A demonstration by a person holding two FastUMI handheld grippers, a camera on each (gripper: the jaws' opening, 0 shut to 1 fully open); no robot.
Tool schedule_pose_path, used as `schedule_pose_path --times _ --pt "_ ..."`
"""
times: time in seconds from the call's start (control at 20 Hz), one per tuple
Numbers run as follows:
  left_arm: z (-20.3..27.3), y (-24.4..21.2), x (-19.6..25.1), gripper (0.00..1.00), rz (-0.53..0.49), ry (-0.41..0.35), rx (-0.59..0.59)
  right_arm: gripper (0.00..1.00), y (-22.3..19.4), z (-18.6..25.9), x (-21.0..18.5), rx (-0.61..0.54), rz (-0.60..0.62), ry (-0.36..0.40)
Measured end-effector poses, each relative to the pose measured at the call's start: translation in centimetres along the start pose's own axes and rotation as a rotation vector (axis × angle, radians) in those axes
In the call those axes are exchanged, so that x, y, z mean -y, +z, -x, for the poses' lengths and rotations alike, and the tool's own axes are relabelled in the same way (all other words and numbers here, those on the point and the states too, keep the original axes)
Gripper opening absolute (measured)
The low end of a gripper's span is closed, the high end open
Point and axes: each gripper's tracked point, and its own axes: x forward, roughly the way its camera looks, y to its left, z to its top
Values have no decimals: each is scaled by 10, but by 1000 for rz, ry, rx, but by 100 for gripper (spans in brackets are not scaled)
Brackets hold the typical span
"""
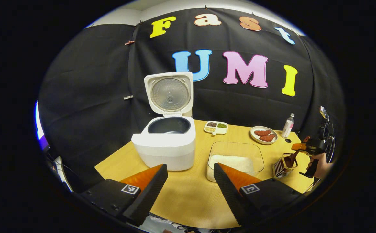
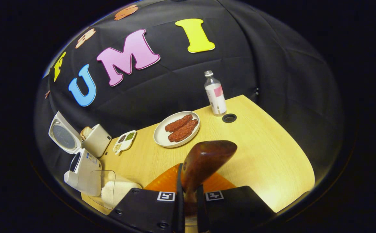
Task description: Close the left gripper, press the button to open the rice cooker; take a wooden spoon from the chopstick holder with the right hand, scoop a spoonful of rice and pour it into the rice cooker, then put the wooden spoon back into the chopstick holder.
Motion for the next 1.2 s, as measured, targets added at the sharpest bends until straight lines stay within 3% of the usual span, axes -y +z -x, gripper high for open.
schedule_pose_path --times 0.35,0.65,0.9,1.2 --pt "-11 -3 -20 98 -32 -47 13 17 48 37 -43 107 205 6" --pt "-23 -1 -53 98 -67 -107 38 17 85 79 -100 207 178 10" --pt "-39 -7 -84 98 -13 -141 23 17 91 92 -168 224 104 81" --pt "-42 -11 -102 96 -17 -224 41 17 53 73 -242 201 188 145"
